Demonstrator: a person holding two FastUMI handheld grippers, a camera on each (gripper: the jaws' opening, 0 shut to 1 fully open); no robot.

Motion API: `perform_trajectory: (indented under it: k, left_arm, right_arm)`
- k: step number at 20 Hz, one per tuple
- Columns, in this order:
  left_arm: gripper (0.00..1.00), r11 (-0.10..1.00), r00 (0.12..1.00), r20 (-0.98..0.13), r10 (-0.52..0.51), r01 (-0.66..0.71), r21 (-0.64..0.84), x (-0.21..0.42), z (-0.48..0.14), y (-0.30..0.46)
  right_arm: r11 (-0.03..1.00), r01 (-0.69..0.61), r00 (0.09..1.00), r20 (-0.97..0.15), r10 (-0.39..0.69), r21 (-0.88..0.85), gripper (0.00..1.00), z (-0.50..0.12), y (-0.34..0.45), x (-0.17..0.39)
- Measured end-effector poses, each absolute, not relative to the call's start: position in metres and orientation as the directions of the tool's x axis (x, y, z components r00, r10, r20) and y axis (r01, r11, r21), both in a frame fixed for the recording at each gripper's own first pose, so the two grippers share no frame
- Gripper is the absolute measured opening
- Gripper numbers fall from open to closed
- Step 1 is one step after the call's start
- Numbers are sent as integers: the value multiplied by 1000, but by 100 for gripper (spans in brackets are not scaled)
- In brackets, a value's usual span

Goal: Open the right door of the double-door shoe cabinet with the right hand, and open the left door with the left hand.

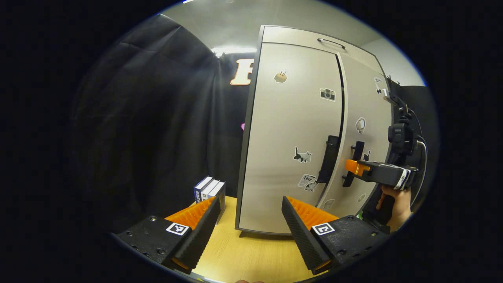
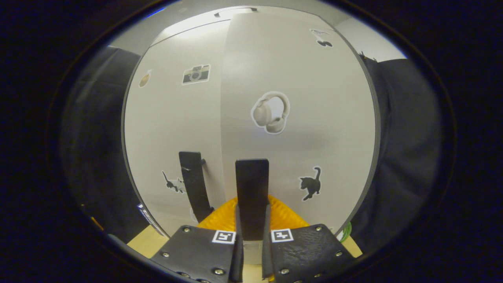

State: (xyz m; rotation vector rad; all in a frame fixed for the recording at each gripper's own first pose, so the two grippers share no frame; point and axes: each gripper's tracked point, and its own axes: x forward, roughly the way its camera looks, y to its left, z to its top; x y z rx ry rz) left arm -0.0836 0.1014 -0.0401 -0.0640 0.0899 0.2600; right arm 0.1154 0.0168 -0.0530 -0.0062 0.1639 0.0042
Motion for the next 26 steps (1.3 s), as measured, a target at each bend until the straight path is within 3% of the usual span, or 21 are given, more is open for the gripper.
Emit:
perform_trajectory:
  k: [26]
  left_arm:
    - [98, 997, 991, -122, 55, -62, -53, -56, -45, 48]
  right_arm:
    - [998, 67, 989, -132, -65, 16, 18, -47, -17, 49]
